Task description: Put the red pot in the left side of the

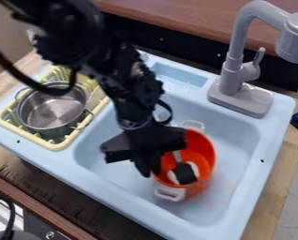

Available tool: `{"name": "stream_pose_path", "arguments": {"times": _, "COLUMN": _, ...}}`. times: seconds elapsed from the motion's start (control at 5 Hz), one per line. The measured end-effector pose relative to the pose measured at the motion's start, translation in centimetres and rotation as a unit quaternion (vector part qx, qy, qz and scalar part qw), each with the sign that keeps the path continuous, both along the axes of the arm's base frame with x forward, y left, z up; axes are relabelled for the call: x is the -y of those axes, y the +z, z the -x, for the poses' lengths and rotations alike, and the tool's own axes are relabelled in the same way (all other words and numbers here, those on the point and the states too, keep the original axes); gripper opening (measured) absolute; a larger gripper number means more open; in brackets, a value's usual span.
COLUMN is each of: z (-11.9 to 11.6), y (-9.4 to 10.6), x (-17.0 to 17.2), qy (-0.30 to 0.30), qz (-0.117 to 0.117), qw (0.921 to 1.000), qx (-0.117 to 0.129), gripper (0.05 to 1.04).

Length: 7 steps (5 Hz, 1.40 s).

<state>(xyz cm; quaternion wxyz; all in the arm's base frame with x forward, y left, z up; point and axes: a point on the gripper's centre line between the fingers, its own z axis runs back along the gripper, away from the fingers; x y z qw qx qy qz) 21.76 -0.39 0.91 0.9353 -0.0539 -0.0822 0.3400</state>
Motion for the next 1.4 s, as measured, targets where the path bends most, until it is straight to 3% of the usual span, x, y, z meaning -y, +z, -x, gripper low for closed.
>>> {"name": "stream_pose_path", "arguments": {"times": 0.4, "z": 0.8, "y": 0.0, "x": -3.5, "qy": 0.028, "qz": -0.027, "qw": 0.9992, "qx": -0.007, "gripper": 0.054}}
{"name": "stream_pose_path", "arguments": {"times": 0.8, "z": 1.8, "y": -0.4, "x": -5.4, "qy": 0.047, "qz": -0.026, "qw": 0.9976, "qx": -0.044, "gripper": 0.077}}
{"name": "stream_pose_path", "arguments": {"times": 1.0, "z": 2.1, "y": -0.3, "x": -5.4, "qy": 0.039, "qz": -0.018, "qw": 0.9962, "qx": -0.075, "gripper": 0.221}}
{"name": "stream_pose_path", "arguments": {"times": 1.2, "z": 1.5, "y": 0.3, "x": -5.1, "qy": 0.035, "qz": -0.004, "qw": 0.996, "qx": -0.082, "gripper": 0.468}}
{"name": "stream_pose_path", "arguments": {"times": 1.4, "z": 1.4, "y": 1.8, "x": -5.1, "qy": 0.009, "qz": -0.01, "qw": 0.9977, "qx": -0.066, "gripper": 0.768}}
